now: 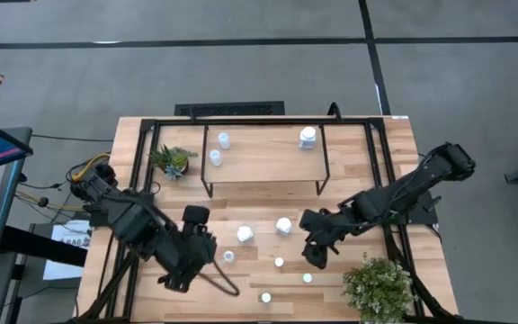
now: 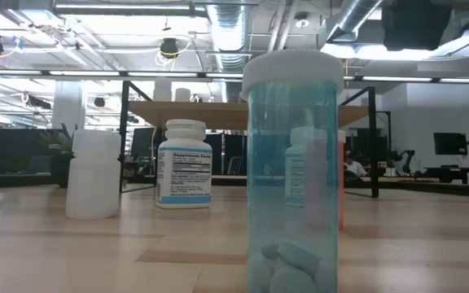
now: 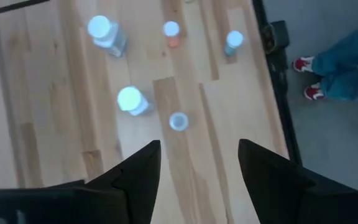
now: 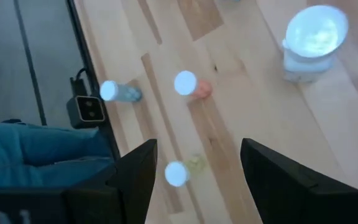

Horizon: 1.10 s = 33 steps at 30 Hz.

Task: Pick and place medicine bottles onto shelf by color
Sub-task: Put the right white and blue pill bottle on the shelf

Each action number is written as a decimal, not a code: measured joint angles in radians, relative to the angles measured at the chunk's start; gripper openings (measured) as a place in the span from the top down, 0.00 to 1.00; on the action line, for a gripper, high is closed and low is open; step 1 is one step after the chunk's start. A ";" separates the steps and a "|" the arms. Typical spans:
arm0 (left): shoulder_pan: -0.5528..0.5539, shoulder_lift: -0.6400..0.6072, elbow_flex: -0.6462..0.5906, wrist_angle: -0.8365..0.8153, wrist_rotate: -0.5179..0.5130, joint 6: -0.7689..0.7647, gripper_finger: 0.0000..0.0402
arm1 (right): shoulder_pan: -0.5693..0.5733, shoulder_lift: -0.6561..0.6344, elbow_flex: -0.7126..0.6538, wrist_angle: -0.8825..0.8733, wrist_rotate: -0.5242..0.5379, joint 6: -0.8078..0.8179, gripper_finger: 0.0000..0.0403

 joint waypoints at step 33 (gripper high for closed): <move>-0.157 -0.345 -1.052 0.671 -0.092 -0.506 0.50 | -0.144 0.261 0.232 -0.206 0.218 -0.112 0.37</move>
